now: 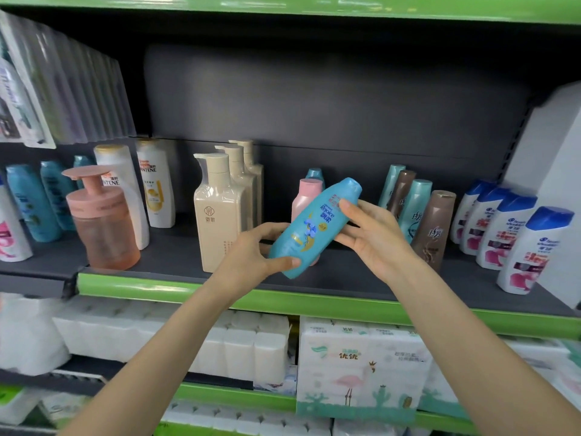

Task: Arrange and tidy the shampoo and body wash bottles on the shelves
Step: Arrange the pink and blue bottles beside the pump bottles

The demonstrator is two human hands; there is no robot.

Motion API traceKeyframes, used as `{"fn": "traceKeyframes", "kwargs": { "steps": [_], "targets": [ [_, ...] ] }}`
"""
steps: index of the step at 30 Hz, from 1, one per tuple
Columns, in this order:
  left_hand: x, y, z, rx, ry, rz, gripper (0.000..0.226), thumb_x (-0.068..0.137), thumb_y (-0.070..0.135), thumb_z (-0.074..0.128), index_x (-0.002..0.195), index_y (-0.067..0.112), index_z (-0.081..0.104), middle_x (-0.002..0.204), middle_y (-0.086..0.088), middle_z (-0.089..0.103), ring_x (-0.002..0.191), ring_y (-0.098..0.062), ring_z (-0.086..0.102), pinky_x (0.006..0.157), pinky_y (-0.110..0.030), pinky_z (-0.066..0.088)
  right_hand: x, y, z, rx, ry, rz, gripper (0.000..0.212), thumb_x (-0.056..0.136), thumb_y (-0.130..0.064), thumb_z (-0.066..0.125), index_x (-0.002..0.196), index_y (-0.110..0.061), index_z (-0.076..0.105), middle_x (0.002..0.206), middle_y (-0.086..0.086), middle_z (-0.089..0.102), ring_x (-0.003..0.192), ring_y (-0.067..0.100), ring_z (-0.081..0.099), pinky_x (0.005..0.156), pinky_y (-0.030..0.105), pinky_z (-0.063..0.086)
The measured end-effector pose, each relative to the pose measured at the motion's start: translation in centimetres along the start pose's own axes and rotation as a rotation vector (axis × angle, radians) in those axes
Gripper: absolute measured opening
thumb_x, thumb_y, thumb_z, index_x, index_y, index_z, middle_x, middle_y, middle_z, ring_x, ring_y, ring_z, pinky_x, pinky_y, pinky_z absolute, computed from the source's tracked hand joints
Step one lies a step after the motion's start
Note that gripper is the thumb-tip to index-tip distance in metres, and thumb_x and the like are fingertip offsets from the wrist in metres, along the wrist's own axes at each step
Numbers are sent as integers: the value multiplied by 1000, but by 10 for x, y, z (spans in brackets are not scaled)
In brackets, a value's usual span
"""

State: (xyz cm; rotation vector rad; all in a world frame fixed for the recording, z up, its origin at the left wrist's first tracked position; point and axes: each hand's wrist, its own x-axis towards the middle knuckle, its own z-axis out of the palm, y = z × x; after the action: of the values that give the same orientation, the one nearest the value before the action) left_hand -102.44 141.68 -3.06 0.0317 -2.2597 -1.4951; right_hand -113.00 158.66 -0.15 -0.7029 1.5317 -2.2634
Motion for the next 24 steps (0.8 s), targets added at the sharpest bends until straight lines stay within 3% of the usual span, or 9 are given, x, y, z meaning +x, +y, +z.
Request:
{"fn": "traceKeyframes", "kwargs": {
  "steps": [10,15,19,24],
  "targets": [
    [22,8,10,34,27,48,41,74,23,78,111,21,62,102,1,68,84,-14,65,80,-33,56,-1,-3,4,-98,-112,-55,29,92,-11,56,120,-5,58,113,14,66,104,27,67,81,37,58],
    [22,-2,18,88,41,31,43,73,23,79,109,18,56,103,0,65,85,-13,66,76,-30,56,2,-5,6,-358,-67,-120,26,89,-9,62,114,-13,61,108,9,69,96,16,69,72,31,59],
    [28,-7,22,121,67,19,41,75,20,77,106,18,50,102,4,63,83,-9,65,64,-14,53,10,1,11,-465,-84,-154,30,90,-6,61,116,-20,59,104,3,67,93,9,68,73,25,58],
    [35,-12,26,125,103,4,40,77,19,75,110,15,53,103,2,64,84,-9,63,62,-11,50,20,11,7,-528,-88,-158,35,91,-5,59,122,-21,58,102,4,66,97,16,68,82,33,58]
  ]
}}
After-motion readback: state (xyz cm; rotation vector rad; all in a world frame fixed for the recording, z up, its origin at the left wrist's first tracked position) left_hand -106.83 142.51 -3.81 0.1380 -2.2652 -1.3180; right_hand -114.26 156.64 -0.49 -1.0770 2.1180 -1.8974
